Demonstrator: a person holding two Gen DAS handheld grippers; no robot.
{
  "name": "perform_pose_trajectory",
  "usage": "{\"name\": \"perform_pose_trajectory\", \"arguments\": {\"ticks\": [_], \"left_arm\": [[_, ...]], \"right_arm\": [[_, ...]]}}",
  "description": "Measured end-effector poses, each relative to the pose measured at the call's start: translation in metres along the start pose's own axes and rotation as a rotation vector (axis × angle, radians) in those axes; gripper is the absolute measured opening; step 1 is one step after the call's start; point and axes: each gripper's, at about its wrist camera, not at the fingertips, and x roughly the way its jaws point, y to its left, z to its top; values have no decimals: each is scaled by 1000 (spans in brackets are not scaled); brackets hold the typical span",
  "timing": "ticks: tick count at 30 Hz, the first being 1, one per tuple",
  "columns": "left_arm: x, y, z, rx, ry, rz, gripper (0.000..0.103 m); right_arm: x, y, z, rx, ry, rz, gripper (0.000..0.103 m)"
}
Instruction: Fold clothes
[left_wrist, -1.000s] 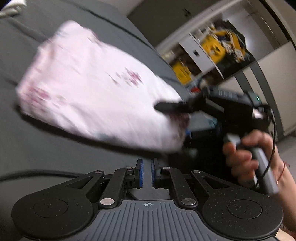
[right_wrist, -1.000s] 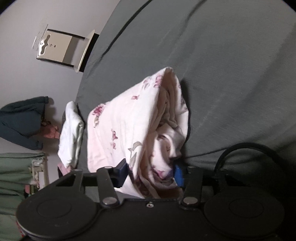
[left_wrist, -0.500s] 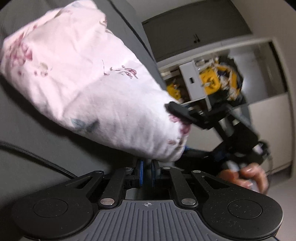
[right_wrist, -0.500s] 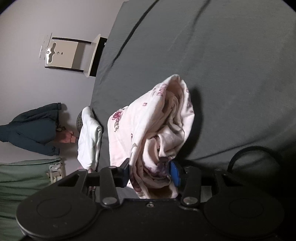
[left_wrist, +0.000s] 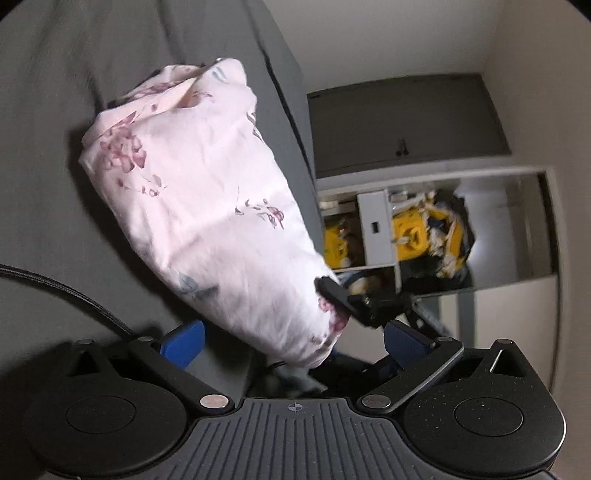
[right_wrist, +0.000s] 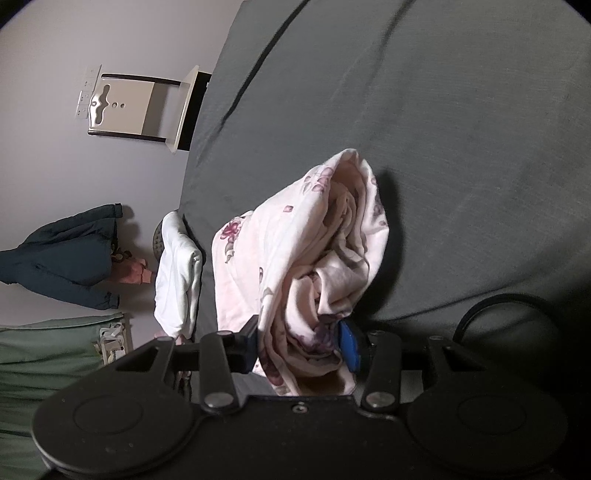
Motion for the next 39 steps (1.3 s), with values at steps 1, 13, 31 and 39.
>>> {"name": "perform_pose_trajectory", "arguments": {"ticks": [1,13,31,39], "left_arm": [[1,4,2,-33,2,-4,103],[39,26,-24,-267,-89,-81,103],[89,29,-41,-465,-191,-262,41],[100,22,-42,-547,-207,-332,32]], "right_arm": [[0,0,0,1,0,4,43],[-2,2,1,22,-1,33,43],[-4,12,-1,-31,-22,-2,44],[-10,1,-7,28,-80,43,74]]}}
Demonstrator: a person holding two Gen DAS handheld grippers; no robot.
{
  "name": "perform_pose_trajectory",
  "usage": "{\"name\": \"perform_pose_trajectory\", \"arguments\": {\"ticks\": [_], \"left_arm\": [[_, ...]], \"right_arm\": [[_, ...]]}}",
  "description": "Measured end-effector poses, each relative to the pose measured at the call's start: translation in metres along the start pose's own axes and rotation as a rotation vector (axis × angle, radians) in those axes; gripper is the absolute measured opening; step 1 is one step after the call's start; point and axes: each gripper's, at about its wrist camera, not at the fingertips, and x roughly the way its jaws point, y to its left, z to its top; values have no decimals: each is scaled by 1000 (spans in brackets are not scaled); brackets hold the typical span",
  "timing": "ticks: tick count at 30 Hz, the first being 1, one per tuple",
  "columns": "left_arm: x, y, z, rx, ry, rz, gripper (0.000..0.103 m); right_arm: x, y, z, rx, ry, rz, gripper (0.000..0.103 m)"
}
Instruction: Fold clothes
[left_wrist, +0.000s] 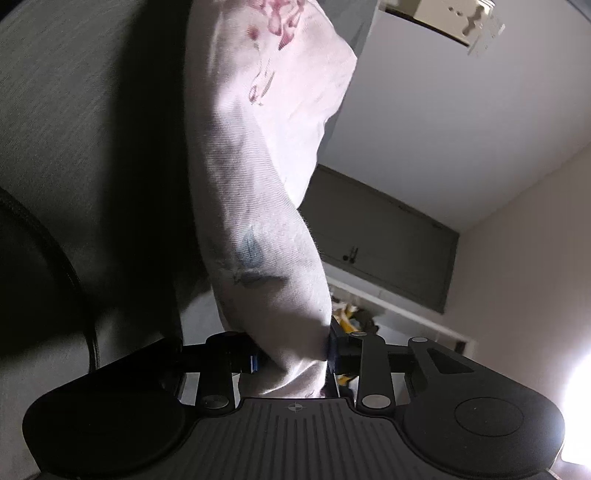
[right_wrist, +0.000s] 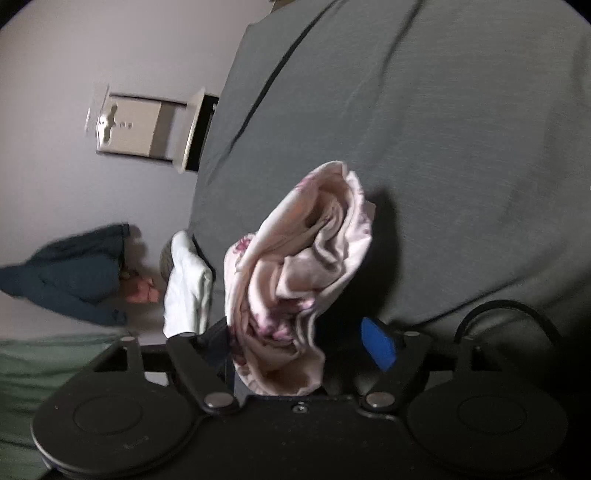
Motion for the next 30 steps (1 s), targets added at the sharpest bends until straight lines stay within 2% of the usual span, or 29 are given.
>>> {"name": "perform_pose_trajectory", "arguments": {"ticks": [3,9,13,15,19,21,23,24,25,27,30], "left_arm": [[5,-1,0,-19,3,-12,32],[15,-4,-3,-34,9,-25,32],[24,-7,-5,-30,15,-12,32],[28,-9,-6,-18,22,3,32],[32,-24,-11,50,31,91,33],[30,-39,-14,120,35,150,33],[27,-57,-17,209,43,216,42],[25,-69,-16,263,40,258,58],[23,-80,-15,310,25,301,81],[16,-99,-10,382,-22,363,103],[5,-106,7,295,-107,316,103]], "right_arm": [[8,-4,4,48,-1,36,76],[34,-7,12,98,-26,55,77],[49,-10,13,137,-24,73,62],[52,-11,13,146,-22,65,59],[51,-8,14,115,-20,31,43],[48,-6,15,81,-13,23,37],[46,-4,17,55,-4,29,31],[45,-2,17,46,0,35,30],[43,-1,18,48,5,48,28],[39,6,22,49,19,82,27],[31,24,29,18,37,105,26]]}}
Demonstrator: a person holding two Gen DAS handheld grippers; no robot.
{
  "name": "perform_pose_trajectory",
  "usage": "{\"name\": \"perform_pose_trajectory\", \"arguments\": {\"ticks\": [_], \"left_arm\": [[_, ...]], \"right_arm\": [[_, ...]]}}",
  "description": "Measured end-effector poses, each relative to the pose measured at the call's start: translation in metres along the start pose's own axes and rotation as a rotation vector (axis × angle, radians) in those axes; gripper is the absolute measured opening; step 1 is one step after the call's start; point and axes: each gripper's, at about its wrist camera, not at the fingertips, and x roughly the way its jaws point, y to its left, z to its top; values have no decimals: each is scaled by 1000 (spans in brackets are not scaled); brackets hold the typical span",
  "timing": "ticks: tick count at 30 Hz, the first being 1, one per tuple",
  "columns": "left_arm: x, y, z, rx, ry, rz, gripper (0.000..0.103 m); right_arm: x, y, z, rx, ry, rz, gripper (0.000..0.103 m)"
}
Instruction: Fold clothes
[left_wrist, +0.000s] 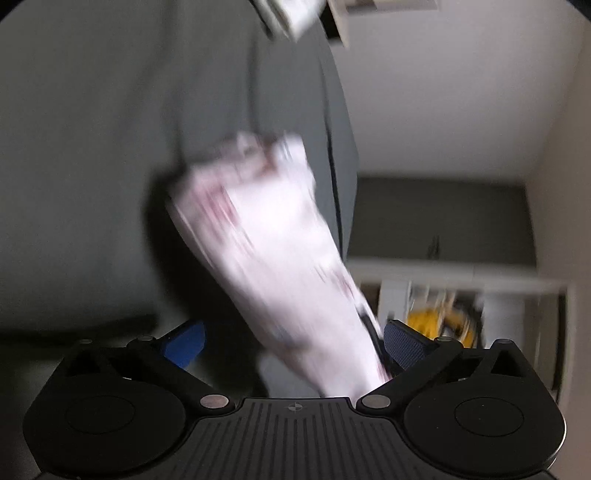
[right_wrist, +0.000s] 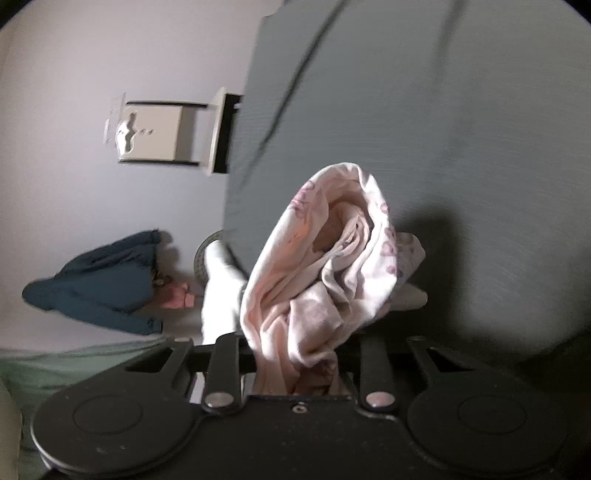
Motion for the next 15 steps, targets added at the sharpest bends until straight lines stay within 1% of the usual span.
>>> {"name": "perform_pose_trajectory", "arguments": {"ticks": [1,3,7,9,11,12,15], "left_arm": [[0,3,5,-39,-7,-16,103],[2,11,13,-105,7,-50,103],[-5,28,47,-188,8,-70,103],[0,35,51,-250,19,-134,103],[5,40,55,-316,15,-246,103],[8,41,55,-337,11,-283,103],[20,40,55,-357,15,-320,103]], "right_arm": [[-2,7,2,-6,7,4,26],[-4,22,6,-21,23,5,26],[-7,59,10,-80,65,-5,26],[-10,79,11,-114,84,-3,26],[-14,99,11,-151,105,1,25],[-17,110,10,-174,121,5,25],[-28,135,5,-221,158,21,25]]}}
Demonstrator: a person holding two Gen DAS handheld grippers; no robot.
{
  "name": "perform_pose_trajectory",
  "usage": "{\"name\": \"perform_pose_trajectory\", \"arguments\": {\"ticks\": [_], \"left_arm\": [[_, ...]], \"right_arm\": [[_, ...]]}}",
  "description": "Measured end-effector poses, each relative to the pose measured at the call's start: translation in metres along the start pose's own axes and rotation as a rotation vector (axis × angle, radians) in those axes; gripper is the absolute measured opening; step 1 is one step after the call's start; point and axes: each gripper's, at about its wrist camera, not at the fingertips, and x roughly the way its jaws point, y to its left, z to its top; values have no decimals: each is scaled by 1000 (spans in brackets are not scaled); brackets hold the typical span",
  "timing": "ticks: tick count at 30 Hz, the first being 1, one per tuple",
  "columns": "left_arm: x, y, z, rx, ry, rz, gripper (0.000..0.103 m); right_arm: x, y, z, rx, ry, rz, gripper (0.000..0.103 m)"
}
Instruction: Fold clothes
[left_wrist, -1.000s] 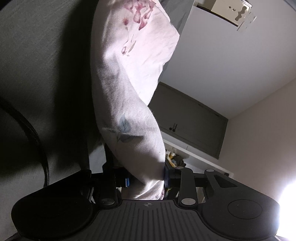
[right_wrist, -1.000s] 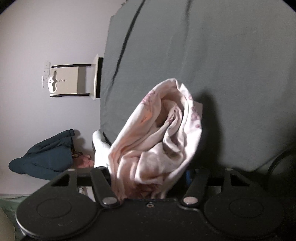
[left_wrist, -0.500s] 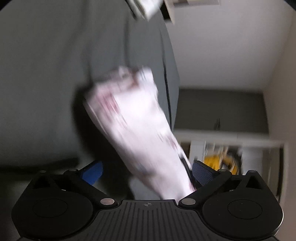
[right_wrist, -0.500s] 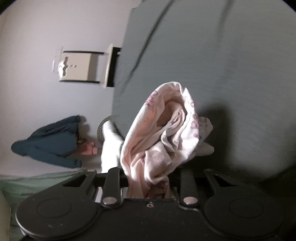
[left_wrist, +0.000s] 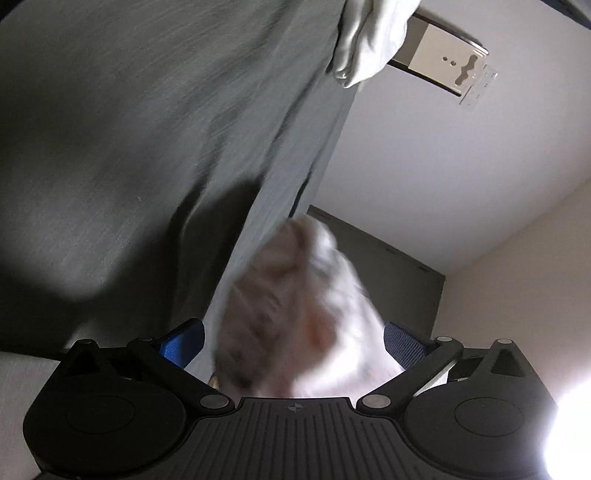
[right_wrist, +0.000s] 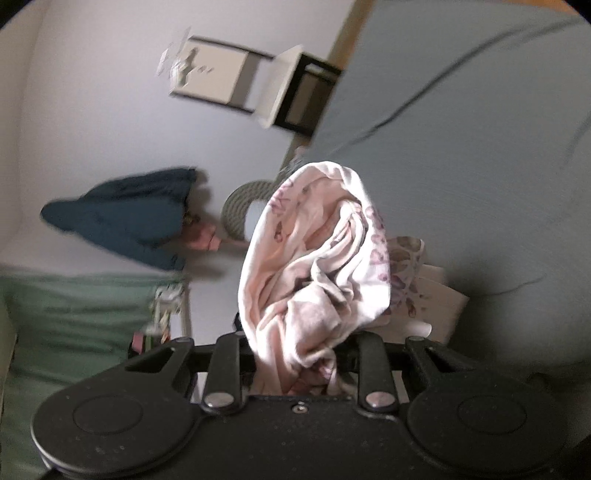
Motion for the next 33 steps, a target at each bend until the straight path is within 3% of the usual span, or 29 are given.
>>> {"name": "perform_pose_trajectory", "arguments": {"ticks": [3,7,9,12,15,19,21,27,31,33], "left_arm": [[-4,5,-1,-61,40,-80,103],[21,24,-15,-284,71,-404,103],[28,30,-23,-355,63,-482,103],[36,33,-33,-402,69,-514,103],[0,52,-53,-453,74,-626,103],[-3,37,-53,-448,107,-740,103],[-26,51,-52,-452,135,-754,103],[-37,65,-63,-475,206,-788,103],[-25,85,-41,-440,218,-858,103],[-39,88,-33,-417,220,-878,103]], "right_arm": [[-11,24,-1,-24,27,31,25],[-27,48,-3,-37,36,90,25],[-32,58,-5,-57,34,109,25],[-35,72,-4,-79,28,130,25],[-35,82,-1,-91,18,144,25],[-30,88,4,-74,14,170,25],[-27,89,5,-68,22,184,25],[-20,89,2,-59,42,199,25],[-26,82,-5,-58,72,189,25],[-31,77,-10,-70,90,165,25]]}}
